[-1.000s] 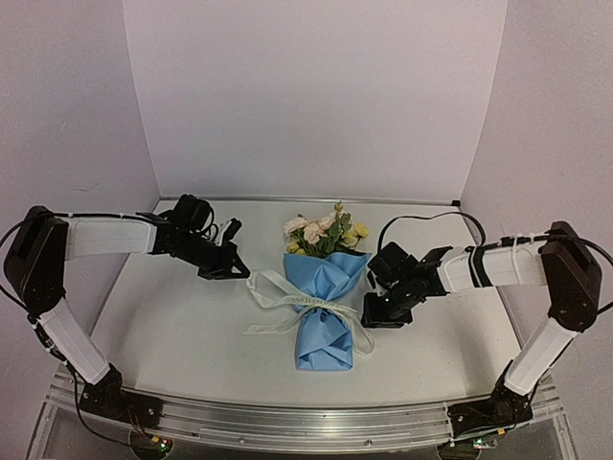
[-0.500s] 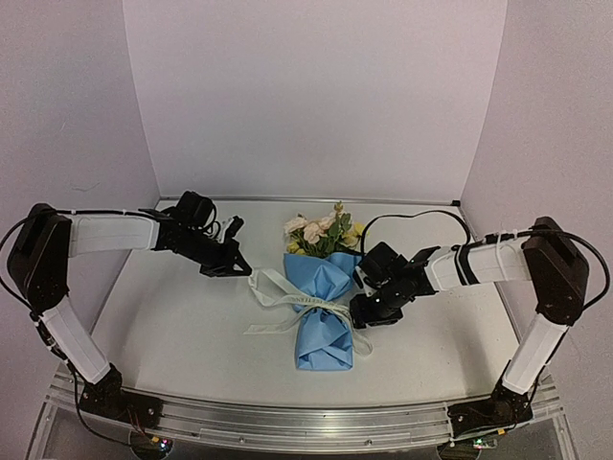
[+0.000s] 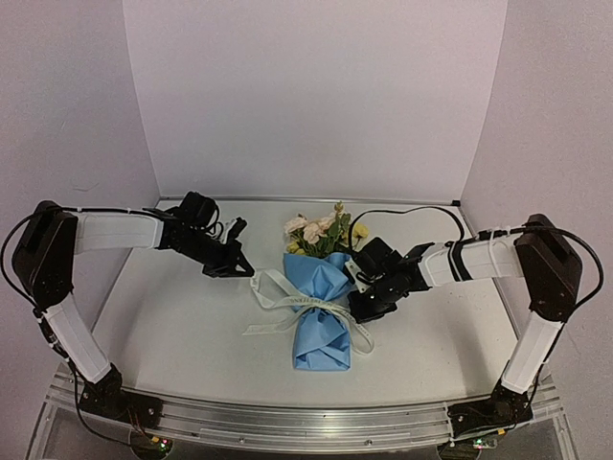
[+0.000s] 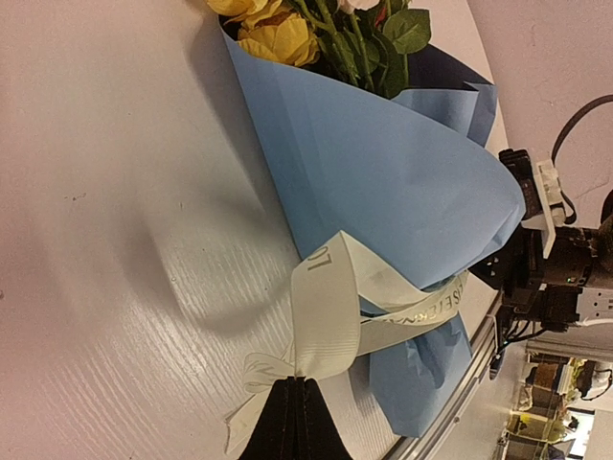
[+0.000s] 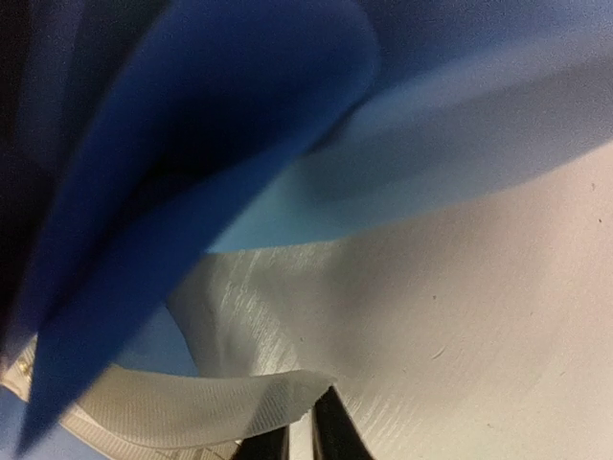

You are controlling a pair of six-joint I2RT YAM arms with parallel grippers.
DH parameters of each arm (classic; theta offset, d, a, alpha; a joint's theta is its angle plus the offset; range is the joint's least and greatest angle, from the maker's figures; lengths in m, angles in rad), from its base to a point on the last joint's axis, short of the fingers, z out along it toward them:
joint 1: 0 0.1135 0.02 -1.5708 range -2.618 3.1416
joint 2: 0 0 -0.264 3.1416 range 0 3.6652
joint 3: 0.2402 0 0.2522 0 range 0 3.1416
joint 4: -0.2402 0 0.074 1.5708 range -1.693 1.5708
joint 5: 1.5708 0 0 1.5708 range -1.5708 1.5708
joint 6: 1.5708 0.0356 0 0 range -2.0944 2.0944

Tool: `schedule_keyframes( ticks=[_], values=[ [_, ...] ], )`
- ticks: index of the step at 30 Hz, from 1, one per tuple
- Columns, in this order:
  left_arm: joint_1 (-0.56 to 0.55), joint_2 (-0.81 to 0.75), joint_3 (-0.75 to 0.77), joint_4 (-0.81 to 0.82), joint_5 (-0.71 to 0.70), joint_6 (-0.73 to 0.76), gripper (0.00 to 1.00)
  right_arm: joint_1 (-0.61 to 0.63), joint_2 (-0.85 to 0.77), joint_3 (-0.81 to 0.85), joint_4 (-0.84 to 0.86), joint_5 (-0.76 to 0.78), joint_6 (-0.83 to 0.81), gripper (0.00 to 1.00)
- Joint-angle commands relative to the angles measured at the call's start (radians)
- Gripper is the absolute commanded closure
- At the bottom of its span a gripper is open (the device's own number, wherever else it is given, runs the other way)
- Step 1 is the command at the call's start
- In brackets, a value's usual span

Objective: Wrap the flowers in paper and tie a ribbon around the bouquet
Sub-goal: Adjust the ribbon on the folded bouquet.

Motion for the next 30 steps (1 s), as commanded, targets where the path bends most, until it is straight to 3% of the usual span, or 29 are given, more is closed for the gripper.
schedule_keyframes(
  ticks=[1,7,11,15,25,30],
  values=[
    [0.005,0.018,0.031,0.015,0.020,0.009,1.00,0.007,-0.018,0.013,0.011,0.025,-0.001,1.00],
    [0.005,0.028,0.034,0.021,0.006,0.006,1.00,0.017,-0.063,-0.025,0.012,0.030,0.000,1.00],
    [0.005,0.034,0.036,0.024,0.011,0.004,0.96,0.026,-0.069,-0.026,-0.022,0.111,0.019,1.00],
    [0.005,0.040,0.033,0.027,0.021,0.002,0.88,0.026,-0.086,-0.043,-0.075,0.223,0.070,1.00],
    [0.003,0.020,-0.013,0.023,0.004,-0.024,0.53,0.027,-0.143,-0.109,-0.106,0.295,0.166,1.00],
    [-0.010,-0.001,-0.085,0.053,0.006,-0.128,0.49,0.027,-0.171,-0.145,-0.069,0.271,0.154,1.00]
  ],
)
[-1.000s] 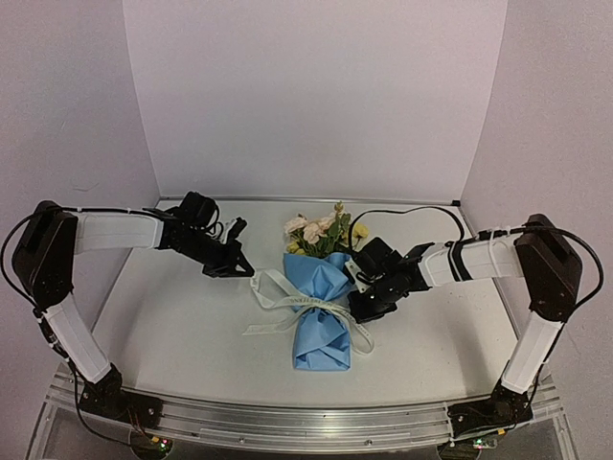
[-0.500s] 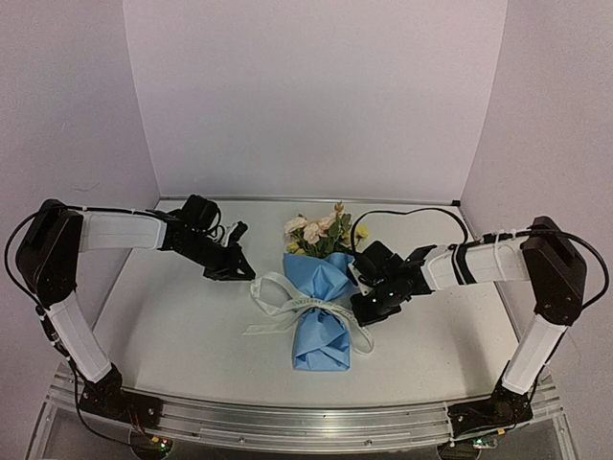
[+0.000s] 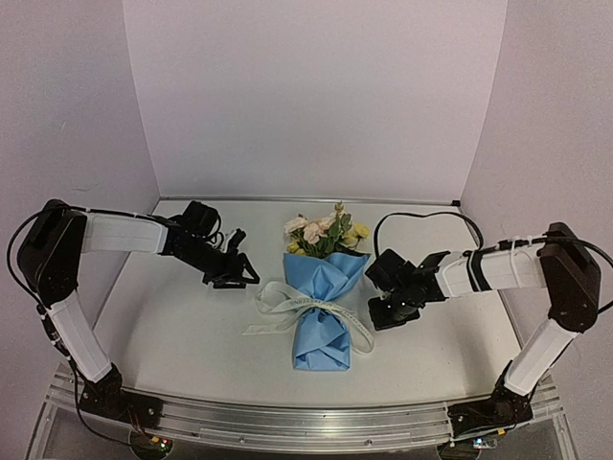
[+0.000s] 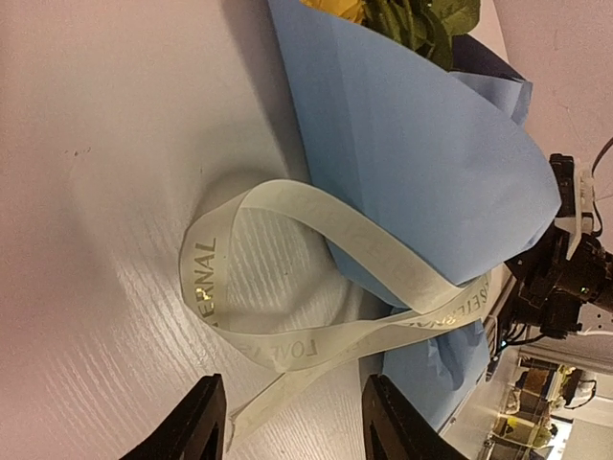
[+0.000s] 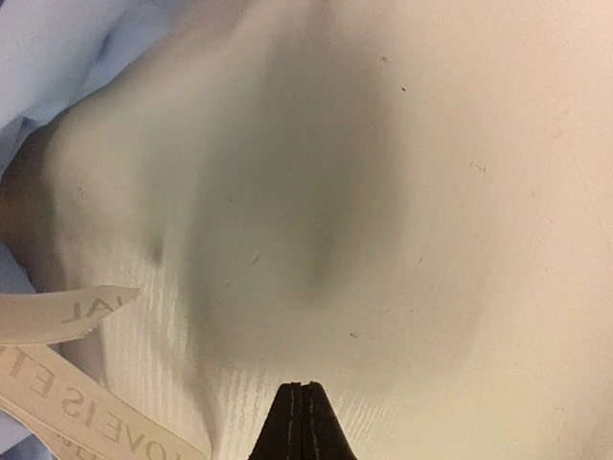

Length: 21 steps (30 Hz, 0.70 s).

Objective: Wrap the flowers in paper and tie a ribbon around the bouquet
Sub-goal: Adjust the ribbon on the folded bouquet.

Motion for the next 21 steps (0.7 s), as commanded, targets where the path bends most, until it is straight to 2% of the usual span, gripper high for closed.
schedule_keyframes(
  ticks=[1,5,7,16,21],
  values=[
    [-0.011,-0.048,-0.072,0.054,0.003,-0.117,0.50,0.004,-0.045,-0.019,0.033,-0.010,-0.013,0.99],
    [-0.011,-0.076,-0.118,0.115,-0.004,-0.241,0.50,0.004,0.022,0.024,0.086,-0.128,-0.116,0.76],
    [-0.012,-0.088,-0.134,0.134,-0.002,-0.267,0.50,0.005,0.050,0.048,0.100,-0.184,-0.148,0.70],
    [-0.012,-0.100,-0.142,0.132,-0.002,-0.274,0.51,0.018,0.117,0.126,0.119,-0.208,-0.264,0.47],
    [-0.012,-0.100,-0.135,0.128,-0.002,-0.276,0.51,0.019,0.155,0.173,0.123,-0.211,-0.321,0.43]
  ],
)
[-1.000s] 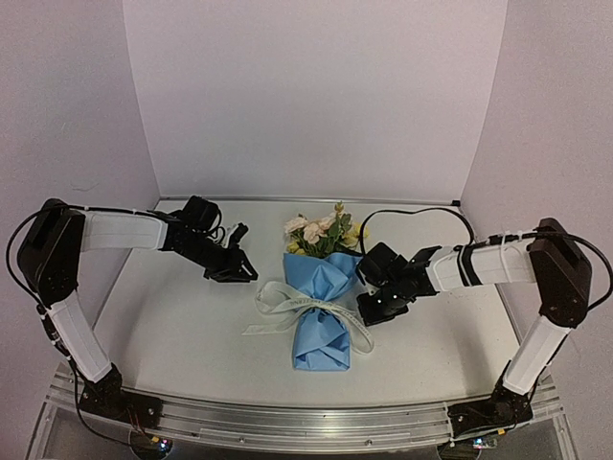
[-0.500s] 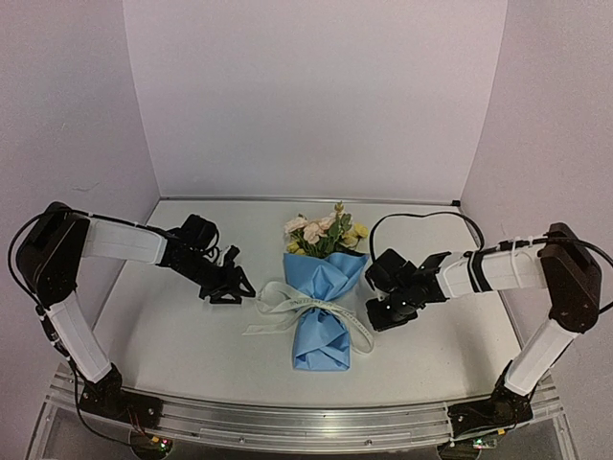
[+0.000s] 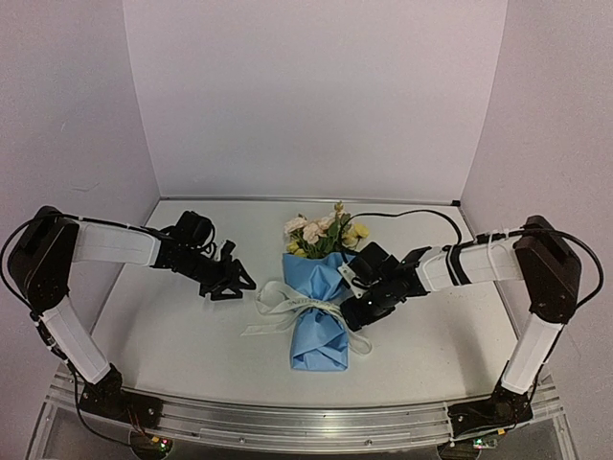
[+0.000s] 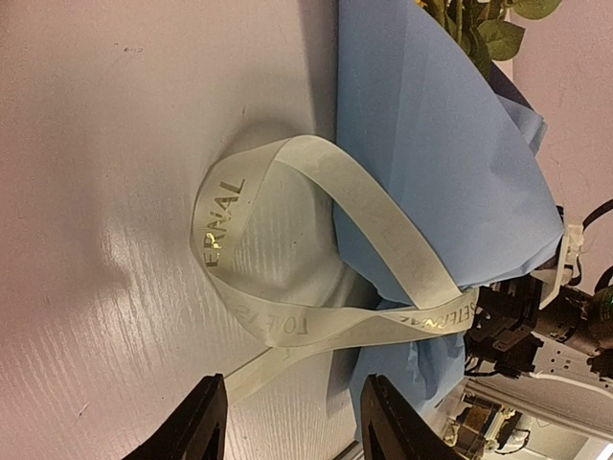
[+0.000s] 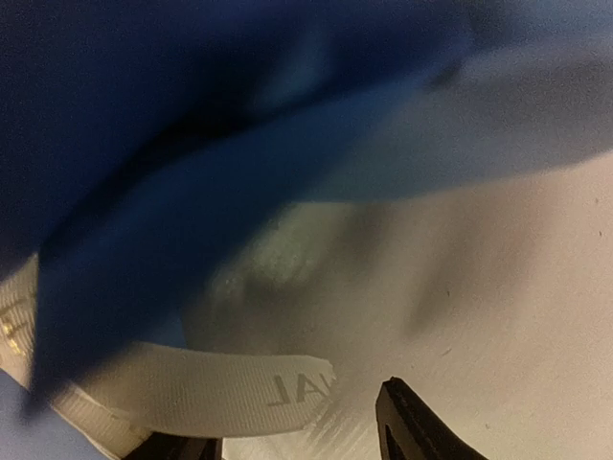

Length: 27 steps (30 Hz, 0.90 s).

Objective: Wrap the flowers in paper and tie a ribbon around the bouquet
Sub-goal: Adjust the ribbon on the folded bouquet.

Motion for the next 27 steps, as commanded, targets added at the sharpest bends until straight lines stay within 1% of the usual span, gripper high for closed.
schedule_keyframes(
  ticks=[1,4,7,11,15,17,18,27],
  values=[
    [-0.004,-0.029,0.007,0.022,0.001,-0.011,0.51,0.007,0.037,0.066,0.024,-0.009,-0.083,0.44],
    [-0.004,-0.025,0.010,0.018,0.001,-0.011,0.51,0.008,0.052,0.083,0.028,-0.019,-0.097,0.50],
    [-0.004,-0.021,0.010,0.020,0.001,-0.020,0.51,0.010,0.065,0.097,0.040,-0.037,-0.096,0.60],
    [-0.004,-0.020,-0.004,0.037,0.002,-0.052,0.51,0.025,0.080,0.111,0.059,-0.040,-0.090,0.67],
    [-0.004,-0.019,-0.045,0.078,-0.003,-0.136,0.51,0.042,0.083,0.106,0.084,-0.032,-0.073,0.85],
    [-0.004,-0.025,-0.069,0.109,-0.009,-0.196,0.51,0.050,0.078,0.102,0.087,-0.021,-0.065,0.96],
    [-0.004,-0.030,-0.081,0.126,-0.014,-0.228,0.51,0.053,0.073,0.098,0.088,-0.012,-0.062,1.00],
    [-0.004,-0.077,-0.180,0.280,-0.066,-0.483,0.50,0.064,-0.017,-0.005,0.125,0.076,-0.014,1.00]
  ],
)
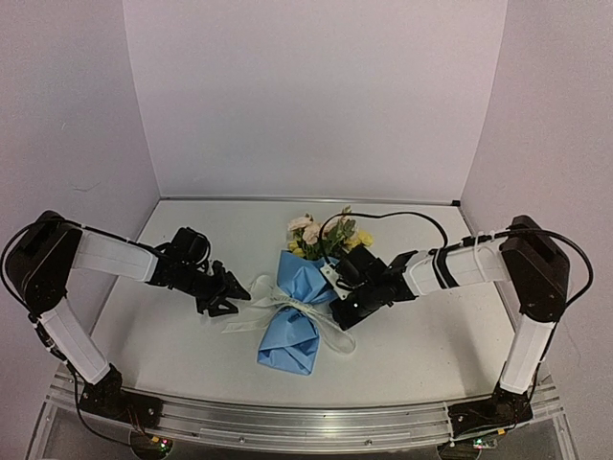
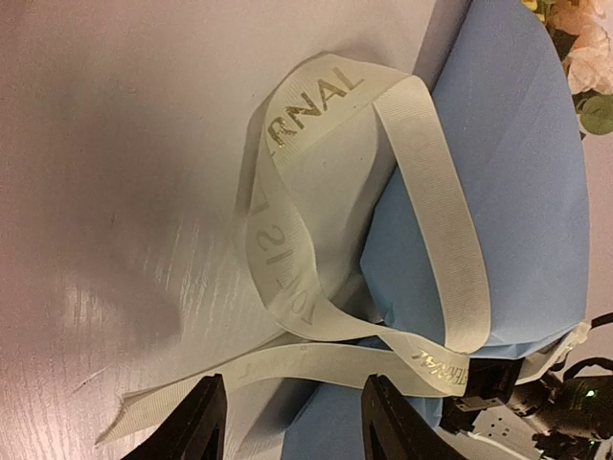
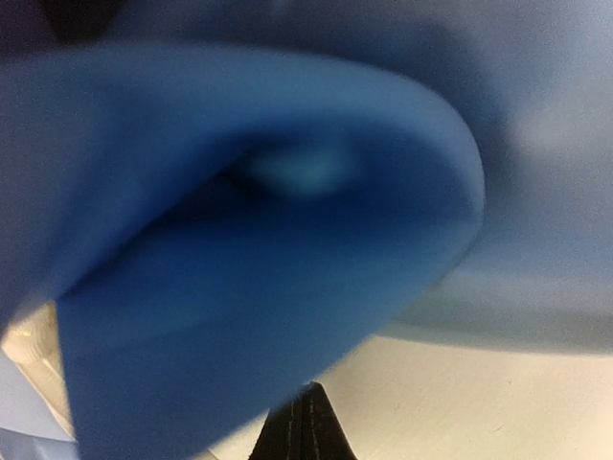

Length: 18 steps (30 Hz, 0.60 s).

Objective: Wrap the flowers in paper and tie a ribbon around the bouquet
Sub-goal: Adjust the ribbon on the folded bouquet.

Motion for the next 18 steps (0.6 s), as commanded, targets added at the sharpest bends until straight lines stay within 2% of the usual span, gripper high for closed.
schedule_keyframes(
  ticks=[1,6,11,13,18],
  values=[
    [-0.004,-0.056,-0.033,0.158,-0.027,-0.178,0.49,0.009,-0.085,-0.055,0.042,0.069,0.042,1.00],
    [-0.008,-0.035,-0.066,0.273,-0.037,-0.313,0.49,0.021,-0.111,-0.093,0.068,0.094,0.074,1.00],
    [-0.020,-0.029,-0.052,0.272,-0.075,-0.358,0.48,0.019,-0.110,-0.135,0.135,0.089,0.087,0.99],
    [-0.022,-0.032,-0.047,0.257,-0.088,-0.356,0.48,0.017,-0.098,-0.148,0.193,0.019,0.074,0.86],
    [-0.023,-0.036,-0.053,0.235,-0.085,-0.348,0.48,0.007,-0.096,-0.162,0.227,-0.103,0.013,0.63]
  ],
)
